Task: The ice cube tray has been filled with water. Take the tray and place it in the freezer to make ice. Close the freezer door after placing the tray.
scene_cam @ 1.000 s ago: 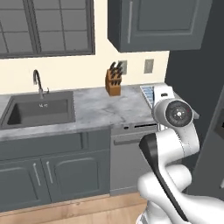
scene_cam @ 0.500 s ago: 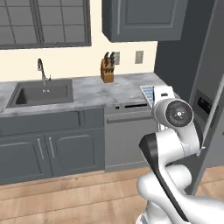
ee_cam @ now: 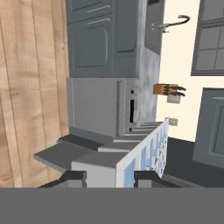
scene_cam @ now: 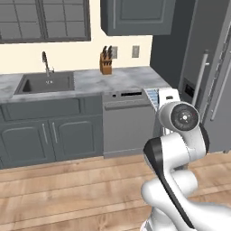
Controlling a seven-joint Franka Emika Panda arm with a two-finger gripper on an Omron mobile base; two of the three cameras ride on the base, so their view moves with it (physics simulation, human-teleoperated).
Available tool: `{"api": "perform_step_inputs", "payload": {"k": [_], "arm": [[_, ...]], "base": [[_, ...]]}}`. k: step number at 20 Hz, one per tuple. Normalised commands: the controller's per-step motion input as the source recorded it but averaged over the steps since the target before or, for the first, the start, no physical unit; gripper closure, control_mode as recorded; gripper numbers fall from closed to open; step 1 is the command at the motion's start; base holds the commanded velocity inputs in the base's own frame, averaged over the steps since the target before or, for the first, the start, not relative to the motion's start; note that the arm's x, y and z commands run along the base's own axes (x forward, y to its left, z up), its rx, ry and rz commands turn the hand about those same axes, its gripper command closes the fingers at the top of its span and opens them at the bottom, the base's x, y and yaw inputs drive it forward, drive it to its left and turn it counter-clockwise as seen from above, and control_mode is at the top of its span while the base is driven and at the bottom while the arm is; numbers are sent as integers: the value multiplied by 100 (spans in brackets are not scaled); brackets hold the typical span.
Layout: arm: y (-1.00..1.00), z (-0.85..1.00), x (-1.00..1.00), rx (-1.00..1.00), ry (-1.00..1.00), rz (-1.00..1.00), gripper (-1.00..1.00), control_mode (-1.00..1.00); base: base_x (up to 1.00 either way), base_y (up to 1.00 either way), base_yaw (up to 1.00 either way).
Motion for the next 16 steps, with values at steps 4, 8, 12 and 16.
{"api": "perform_step_inputs", "payload": {"k": [4,8,12,16], "arm": [[0,0,0,0,0,0,100,100],[0,0,0,0,0,0,100,100],[0,0,0,0,0,0,100,100],[0,0,0,0,0,0,100,100]], "base": [[-58,-35,0],[-33,-57,0],[-26,-57,0],[-15,-63,0]]}}
